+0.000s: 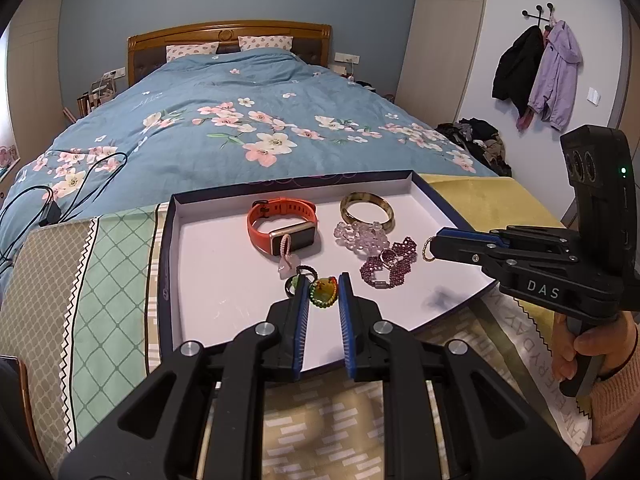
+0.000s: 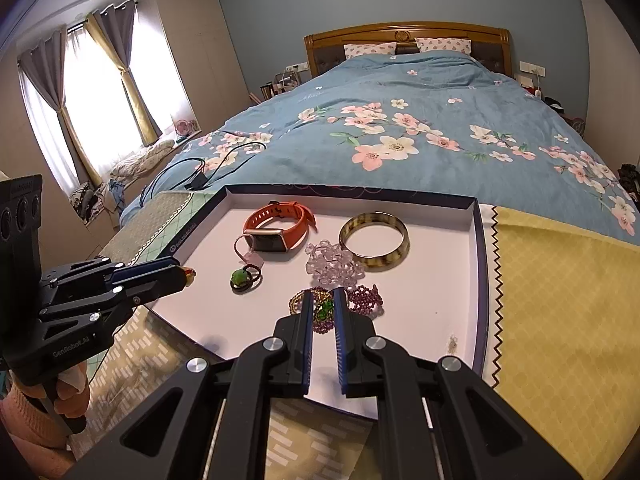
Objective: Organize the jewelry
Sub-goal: 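Carry the amber ring with the left tool while the right tool carries the gold ring over the box, then lower the amber ring with the left tool while the right tool lowers the gold ring into the box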
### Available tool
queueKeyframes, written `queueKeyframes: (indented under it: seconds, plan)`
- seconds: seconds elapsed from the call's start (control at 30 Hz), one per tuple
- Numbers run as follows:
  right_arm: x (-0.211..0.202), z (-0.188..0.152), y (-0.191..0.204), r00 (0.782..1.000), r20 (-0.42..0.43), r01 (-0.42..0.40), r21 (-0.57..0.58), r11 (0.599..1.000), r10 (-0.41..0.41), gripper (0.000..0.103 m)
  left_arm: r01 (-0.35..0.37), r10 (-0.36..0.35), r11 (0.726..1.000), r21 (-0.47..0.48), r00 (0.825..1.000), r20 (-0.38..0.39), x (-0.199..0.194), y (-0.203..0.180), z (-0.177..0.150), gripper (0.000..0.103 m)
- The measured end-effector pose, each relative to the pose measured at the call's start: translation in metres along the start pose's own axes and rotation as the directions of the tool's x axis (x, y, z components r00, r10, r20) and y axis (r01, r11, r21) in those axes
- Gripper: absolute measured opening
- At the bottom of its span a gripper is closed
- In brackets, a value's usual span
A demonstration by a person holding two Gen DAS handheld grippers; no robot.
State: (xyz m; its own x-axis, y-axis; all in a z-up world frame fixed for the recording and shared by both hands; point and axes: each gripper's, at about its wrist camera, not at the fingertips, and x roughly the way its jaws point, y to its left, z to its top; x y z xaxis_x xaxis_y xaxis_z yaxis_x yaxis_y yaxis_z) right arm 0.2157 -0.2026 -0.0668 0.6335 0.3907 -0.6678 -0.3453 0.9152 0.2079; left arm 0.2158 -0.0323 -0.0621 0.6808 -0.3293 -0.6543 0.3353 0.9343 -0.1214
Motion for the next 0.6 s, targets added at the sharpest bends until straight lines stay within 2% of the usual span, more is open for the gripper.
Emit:
queueKeyframes:
  seconds: [0.6]
  plan:
    - [0.008,0.003,-0.001,1.000,-0.011,0.003,0.001,1.000,-0.003,0.009,-0.021,0.021,1.000,-0.011,0.999,-0.025,0.019,0.002,0.004,0.015]
